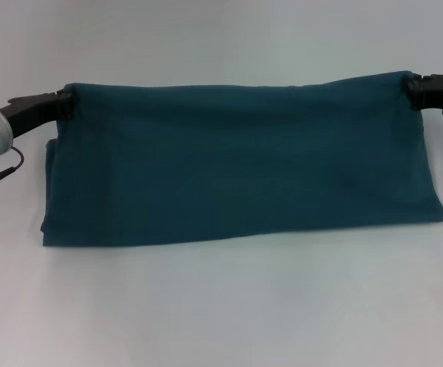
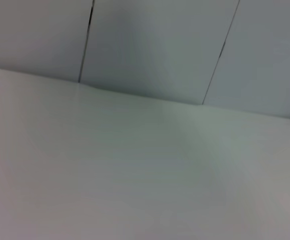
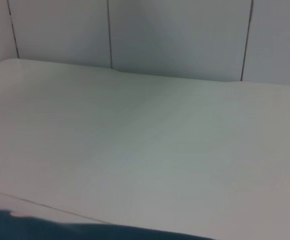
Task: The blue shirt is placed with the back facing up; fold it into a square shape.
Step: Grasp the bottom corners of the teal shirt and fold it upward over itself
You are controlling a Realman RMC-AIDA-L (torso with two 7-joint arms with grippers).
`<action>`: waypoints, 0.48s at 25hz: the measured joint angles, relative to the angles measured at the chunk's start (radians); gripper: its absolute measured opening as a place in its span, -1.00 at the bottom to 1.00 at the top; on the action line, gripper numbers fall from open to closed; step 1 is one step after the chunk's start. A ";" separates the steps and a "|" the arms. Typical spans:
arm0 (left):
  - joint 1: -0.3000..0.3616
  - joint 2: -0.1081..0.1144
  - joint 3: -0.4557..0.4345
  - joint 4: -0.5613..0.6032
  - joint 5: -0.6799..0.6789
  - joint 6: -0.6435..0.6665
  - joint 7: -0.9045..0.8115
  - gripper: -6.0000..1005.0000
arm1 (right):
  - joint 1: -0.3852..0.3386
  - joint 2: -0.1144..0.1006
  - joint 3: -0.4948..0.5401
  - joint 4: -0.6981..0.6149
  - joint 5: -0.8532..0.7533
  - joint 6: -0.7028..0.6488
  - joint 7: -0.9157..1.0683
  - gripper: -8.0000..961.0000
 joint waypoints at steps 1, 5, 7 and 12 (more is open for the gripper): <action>0.001 -0.003 0.000 0.000 -0.016 -0.002 0.014 -0.84 | 0.000 0.000 -0.003 0.000 0.000 0.003 0.000 -0.88; 0.007 -0.016 0.000 -0.001 -0.085 -0.046 0.044 -0.83 | -0.002 0.001 -0.025 -0.005 0.000 0.009 0.000 -0.88; 0.013 -0.019 0.000 -0.001 -0.121 -0.071 0.045 -0.83 | -0.002 0.001 -0.028 -0.007 0.000 0.016 0.000 -0.70; 0.027 -0.019 0.000 0.002 -0.162 -0.076 0.045 -0.50 | -0.001 -0.003 -0.031 -0.010 0.000 0.016 0.001 -0.36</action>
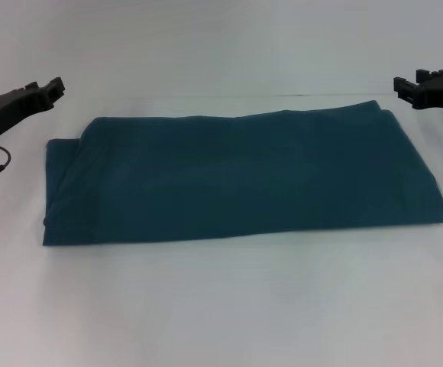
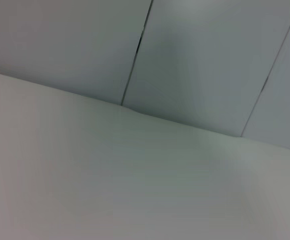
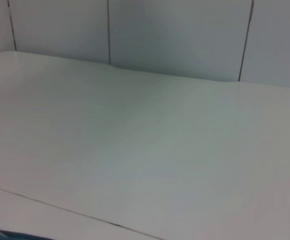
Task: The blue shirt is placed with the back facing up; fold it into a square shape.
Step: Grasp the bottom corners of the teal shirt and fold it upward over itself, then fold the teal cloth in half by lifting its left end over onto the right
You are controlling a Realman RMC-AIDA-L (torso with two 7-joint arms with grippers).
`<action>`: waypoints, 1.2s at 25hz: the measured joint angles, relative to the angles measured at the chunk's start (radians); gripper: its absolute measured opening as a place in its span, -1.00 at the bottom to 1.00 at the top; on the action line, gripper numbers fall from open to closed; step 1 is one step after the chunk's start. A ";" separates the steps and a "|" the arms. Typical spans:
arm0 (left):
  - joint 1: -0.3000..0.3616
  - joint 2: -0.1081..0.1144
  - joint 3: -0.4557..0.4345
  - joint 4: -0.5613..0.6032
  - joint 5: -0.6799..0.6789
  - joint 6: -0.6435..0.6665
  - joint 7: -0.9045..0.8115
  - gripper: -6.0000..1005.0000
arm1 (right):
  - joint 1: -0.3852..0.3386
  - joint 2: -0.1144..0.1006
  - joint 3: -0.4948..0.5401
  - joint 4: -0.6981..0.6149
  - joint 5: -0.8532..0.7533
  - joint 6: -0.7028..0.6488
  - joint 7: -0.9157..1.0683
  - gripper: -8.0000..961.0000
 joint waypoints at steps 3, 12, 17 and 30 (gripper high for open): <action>0.006 -0.001 0.000 0.000 -0.007 0.000 0.000 -0.27 | 0.001 -0.005 -0.002 0.000 0.000 -0.001 0.008 -0.24; 0.021 -0.002 0.000 0.003 -0.011 0.055 -0.009 0.50 | -0.006 -0.011 -0.046 -0.002 -0.005 -0.024 0.088 0.28; 0.040 0.000 0.000 0.006 -0.011 0.146 -0.022 0.78 | -0.026 -0.026 -0.118 -0.028 -0.006 -0.103 0.211 0.28; 0.191 -0.004 0.139 0.105 -0.001 0.375 -0.187 0.78 | -0.124 -0.051 -0.158 -0.160 -0.008 -0.435 0.451 0.27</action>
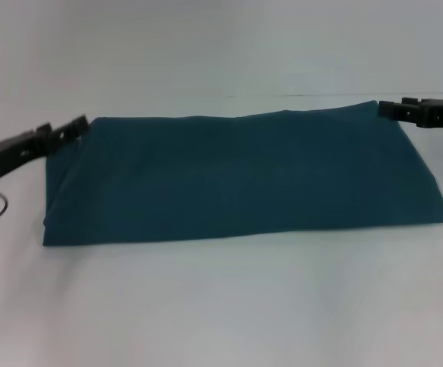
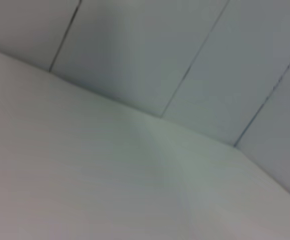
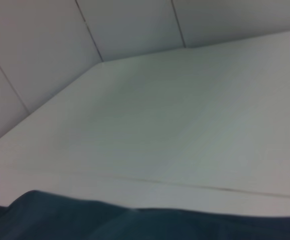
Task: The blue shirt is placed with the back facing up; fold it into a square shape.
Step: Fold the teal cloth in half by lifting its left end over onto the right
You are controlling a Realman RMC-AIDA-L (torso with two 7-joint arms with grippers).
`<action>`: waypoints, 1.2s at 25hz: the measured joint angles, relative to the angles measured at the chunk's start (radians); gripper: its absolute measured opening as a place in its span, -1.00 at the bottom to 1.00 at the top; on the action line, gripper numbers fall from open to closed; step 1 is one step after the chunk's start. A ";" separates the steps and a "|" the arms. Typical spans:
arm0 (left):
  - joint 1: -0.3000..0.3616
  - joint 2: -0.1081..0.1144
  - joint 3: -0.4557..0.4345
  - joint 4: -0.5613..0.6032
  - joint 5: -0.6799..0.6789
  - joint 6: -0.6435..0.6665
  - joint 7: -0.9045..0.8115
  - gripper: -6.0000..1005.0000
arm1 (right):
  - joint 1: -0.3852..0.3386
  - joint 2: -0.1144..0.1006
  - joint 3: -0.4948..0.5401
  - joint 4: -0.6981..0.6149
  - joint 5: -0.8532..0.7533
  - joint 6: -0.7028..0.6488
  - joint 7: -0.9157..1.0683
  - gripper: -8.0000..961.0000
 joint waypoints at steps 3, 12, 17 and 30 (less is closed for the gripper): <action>0.035 -0.010 0.032 0.028 0.000 0.000 -0.016 0.78 | -0.011 -0.005 -0.015 -0.010 0.000 -0.023 0.035 0.27; 0.068 -0.018 0.085 0.047 0.006 -0.095 -0.015 0.78 | -0.025 -0.014 -0.058 -0.014 -0.020 -0.021 0.097 0.27; 0.059 -0.017 0.115 0.047 0.074 -0.119 -0.029 0.78 | -0.027 -0.014 -0.056 -0.014 -0.024 -0.021 0.114 0.27; 0.054 -0.023 0.190 0.045 0.109 -0.171 -0.040 0.78 | -0.022 -0.012 -0.052 -0.014 -0.024 -0.004 0.117 0.27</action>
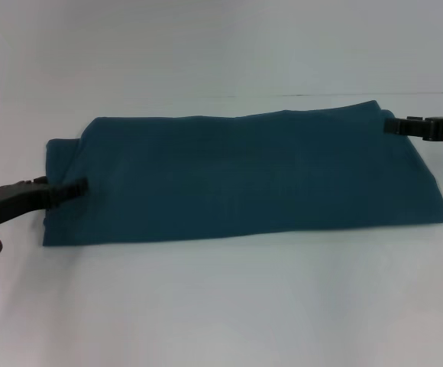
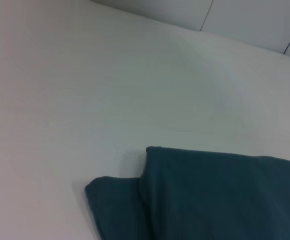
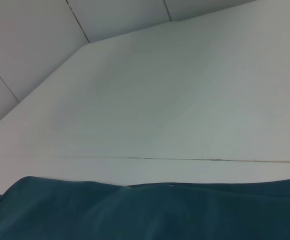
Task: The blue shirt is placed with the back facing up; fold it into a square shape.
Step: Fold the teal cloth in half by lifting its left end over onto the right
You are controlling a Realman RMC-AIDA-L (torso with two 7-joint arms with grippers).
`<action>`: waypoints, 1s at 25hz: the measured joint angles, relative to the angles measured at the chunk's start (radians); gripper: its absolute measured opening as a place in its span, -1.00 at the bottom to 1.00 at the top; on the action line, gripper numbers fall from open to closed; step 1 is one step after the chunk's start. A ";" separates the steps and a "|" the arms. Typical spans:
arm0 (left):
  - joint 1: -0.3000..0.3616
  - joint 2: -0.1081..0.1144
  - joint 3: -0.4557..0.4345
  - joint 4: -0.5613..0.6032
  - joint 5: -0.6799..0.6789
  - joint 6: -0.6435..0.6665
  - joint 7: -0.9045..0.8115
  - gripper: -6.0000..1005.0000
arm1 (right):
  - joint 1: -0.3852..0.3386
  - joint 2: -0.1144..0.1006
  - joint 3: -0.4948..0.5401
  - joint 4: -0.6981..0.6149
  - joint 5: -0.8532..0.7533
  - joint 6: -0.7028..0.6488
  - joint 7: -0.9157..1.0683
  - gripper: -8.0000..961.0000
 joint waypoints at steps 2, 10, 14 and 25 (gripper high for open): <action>0.004 0.000 0.002 0.001 0.002 0.001 -0.001 0.78 | 0.000 0.000 -0.001 0.000 0.000 0.001 0.000 0.26; 0.024 -0.001 -0.002 0.016 0.047 0.037 -0.031 0.77 | -0.005 0.001 0.001 0.000 0.000 0.002 0.001 0.26; 0.042 -0.002 -0.005 0.040 0.048 0.089 -0.039 0.77 | -0.007 0.001 0.001 0.000 0.000 0.002 0.000 0.26; 0.085 -0.010 -0.001 0.090 0.051 0.169 -0.066 0.76 | -0.012 0.001 0.001 0.000 0.000 0.001 -0.004 0.26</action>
